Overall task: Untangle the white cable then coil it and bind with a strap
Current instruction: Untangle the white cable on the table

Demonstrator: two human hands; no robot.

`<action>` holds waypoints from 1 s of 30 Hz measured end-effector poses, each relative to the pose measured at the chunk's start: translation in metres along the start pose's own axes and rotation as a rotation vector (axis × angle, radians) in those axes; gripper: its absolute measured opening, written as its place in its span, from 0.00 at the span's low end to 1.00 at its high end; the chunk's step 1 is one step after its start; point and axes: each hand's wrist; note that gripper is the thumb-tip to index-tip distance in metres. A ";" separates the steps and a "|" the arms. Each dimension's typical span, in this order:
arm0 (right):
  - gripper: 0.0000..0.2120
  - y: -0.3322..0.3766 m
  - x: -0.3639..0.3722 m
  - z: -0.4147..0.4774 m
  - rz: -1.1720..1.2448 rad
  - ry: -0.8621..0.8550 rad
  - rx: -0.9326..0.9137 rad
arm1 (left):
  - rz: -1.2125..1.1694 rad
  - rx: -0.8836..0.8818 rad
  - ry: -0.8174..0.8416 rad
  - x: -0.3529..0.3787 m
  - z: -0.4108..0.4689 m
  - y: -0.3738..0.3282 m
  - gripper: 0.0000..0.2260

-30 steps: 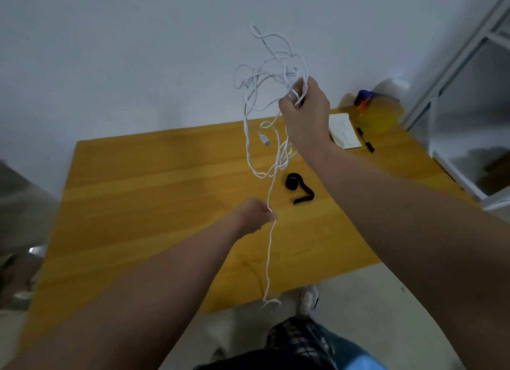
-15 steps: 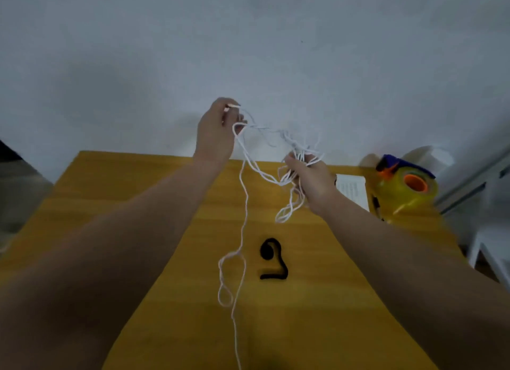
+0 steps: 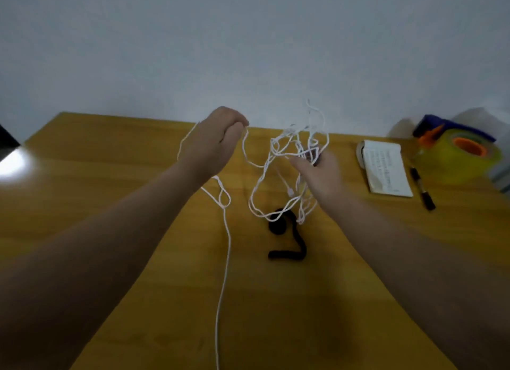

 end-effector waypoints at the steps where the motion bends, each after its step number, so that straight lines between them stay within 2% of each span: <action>1: 0.14 -0.008 0.000 -0.005 0.028 -0.009 -0.029 | 0.056 -0.010 0.020 0.006 -0.014 0.005 0.10; 4: 0.09 -0.021 -0.004 -0.027 0.166 -0.081 -0.056 | 0.286 -0.013 0.050 0.019 -0.051 0.006 0.09; 8: 0.08 -0.019 -0.020 -0.070 0.319 -0.151 -0.010 | 0.389 -0.222 0.342 0.023 -0.114 -0.012 0.11; 10: 0.08 -0.016 -0.029 -0.094 0.247 -0.136 -0.040 | 0.406 -0.315 0.435 0.021 -0.152 -0.025 0.20; 13: 0.06 -0.011 -0.040 -0.124 0.121 -0.091 -0.093 | 0.560 -0.449 0.433 0.019 -0.202 -0.052 0.36; 15: 0.06 -0.010 -0.043 -0.137 0.084 -0.071 -0.090 | 0.707 -0.557 0.538 0.017 -0.220 -0.065 0.33; 17: 0.08 -0.012 -0.047 -0.154 0.054 -0.059 -0.092 | 0.707 -0.637 0.649 0.015 -0.234 -0.078 0.22; 19: 0.05 -0.015 -0.052 -0.169 0.049 -0.055 -0.090 | 0.694 -0.646 0.666 0.014 -0.243 -0.086 0.13; 20: 0.02 -0.016 -0.055 -0.175 0.065 -0.049 -0.081 | 0.695 -0.637 0.650 0.014 -0.245 -0.087 0.11; 22: 0.03 -0.020 -0.059 -0.182 0.109 -0.037 -0.066 | 0.631 -0.664 0.564 0.014 -0.245 -0.085 0.16; 25: 0.06 -0.016 -0.064 -0.179 0.184 -0.028 -0.050 | 0.387 -0.715 0.313 0.006 -0.223 -0.082 0.18; 30: 0.08 0.004 -0.068 -0.150 0.251 -0.039 -0.092 | 0.172 -0.492 -0.071 -0.018 -0.151 -0.093 0.12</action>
Point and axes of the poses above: each hand's wrist, its own z-axis towards the middle knuckle, its own x-axis out of the palm, y = z × x
